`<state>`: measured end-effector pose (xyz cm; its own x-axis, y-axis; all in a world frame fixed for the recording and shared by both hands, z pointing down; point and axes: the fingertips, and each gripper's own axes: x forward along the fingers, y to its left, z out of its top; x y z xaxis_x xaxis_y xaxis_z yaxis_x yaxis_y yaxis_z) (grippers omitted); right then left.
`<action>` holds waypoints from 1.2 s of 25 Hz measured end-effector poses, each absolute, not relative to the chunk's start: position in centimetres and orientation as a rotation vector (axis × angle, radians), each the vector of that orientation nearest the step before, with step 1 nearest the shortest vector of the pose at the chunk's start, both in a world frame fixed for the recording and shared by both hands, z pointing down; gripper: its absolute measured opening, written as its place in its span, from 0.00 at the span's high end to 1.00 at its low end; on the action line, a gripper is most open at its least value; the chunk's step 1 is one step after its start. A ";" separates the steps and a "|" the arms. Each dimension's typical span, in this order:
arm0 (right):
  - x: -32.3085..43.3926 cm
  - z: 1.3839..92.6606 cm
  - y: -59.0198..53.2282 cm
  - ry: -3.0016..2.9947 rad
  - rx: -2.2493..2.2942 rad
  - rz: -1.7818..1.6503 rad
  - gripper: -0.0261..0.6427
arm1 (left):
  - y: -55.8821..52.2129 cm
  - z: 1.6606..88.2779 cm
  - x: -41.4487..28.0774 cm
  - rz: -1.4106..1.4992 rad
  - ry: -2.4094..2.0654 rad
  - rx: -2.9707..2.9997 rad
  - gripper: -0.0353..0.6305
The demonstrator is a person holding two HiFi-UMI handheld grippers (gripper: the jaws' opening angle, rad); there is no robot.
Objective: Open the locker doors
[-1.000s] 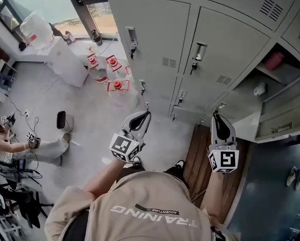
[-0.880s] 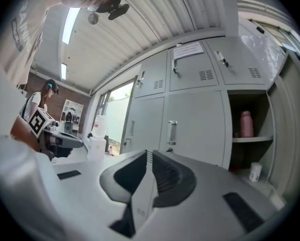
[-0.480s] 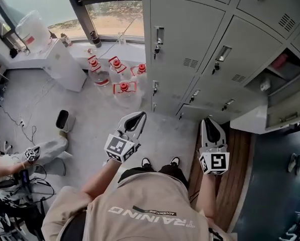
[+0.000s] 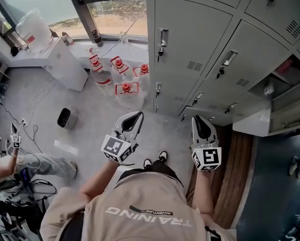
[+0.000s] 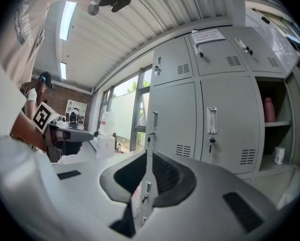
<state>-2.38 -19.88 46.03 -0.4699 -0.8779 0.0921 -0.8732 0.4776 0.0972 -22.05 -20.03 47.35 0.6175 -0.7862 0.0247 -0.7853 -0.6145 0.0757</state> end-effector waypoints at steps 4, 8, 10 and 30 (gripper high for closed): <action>-4.4 45.8 -22.0 -2.653 1.487 -0.082 0.90 | -21.6 46.5 -22.0 0.005 -1.372 2.771 0.94; -6.2 47.2 -24.1 -2.663 1.424 -0.085 0.90 | -23.1 46.6 -22.2 0.009 -1.406 2.754 0.94; -7.1 48.4 -25.2 -2.664 1.393 -0.049 0.90 | -23.9 47.1 -22.9 0.007 -1.433 2.733 0.94; -19.6 65.1 -35.8 -2.543 1.322 0.135 0.90 | -35.1 56.7 -34.3 0.107 -1.387 2.673 0.94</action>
